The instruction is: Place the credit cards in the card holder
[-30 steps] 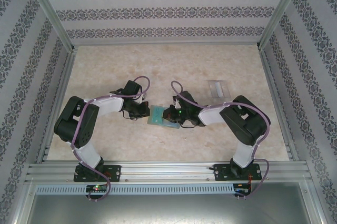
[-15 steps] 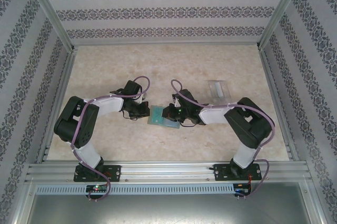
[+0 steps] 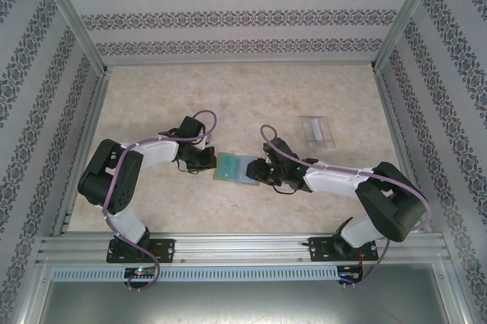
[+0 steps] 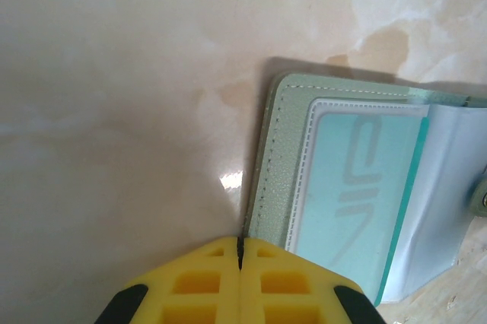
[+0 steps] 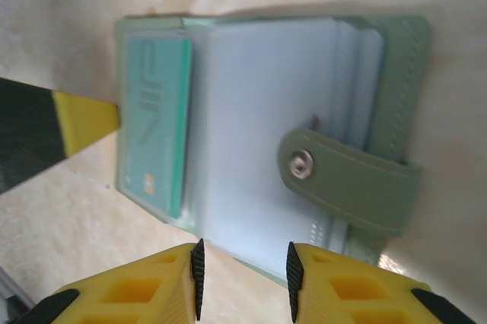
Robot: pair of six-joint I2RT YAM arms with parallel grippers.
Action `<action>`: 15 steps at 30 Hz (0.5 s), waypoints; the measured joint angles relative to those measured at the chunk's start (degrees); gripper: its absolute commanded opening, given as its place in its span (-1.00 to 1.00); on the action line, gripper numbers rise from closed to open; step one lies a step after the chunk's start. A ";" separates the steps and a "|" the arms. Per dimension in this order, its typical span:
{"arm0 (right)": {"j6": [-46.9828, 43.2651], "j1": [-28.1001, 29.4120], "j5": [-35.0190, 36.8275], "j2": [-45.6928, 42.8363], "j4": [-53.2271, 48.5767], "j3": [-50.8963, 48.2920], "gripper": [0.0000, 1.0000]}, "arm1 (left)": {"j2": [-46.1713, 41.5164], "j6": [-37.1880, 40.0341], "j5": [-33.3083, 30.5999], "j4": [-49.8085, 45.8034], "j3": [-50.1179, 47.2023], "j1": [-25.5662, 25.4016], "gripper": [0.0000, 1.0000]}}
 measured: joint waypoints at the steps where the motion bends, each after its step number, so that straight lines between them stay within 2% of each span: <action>1: 0.17 0.31 0.28 0.17 -0.22 -0.02 -0.26 | 0.00 0.00 0.00 0.00 0.00 0.00 -1.00; 15: 1.27 0.87 0.33 3.69 0.87 0.09 -0.40 | 0.00 -0.22 0.00 0.00 0.00 0.00 -1.00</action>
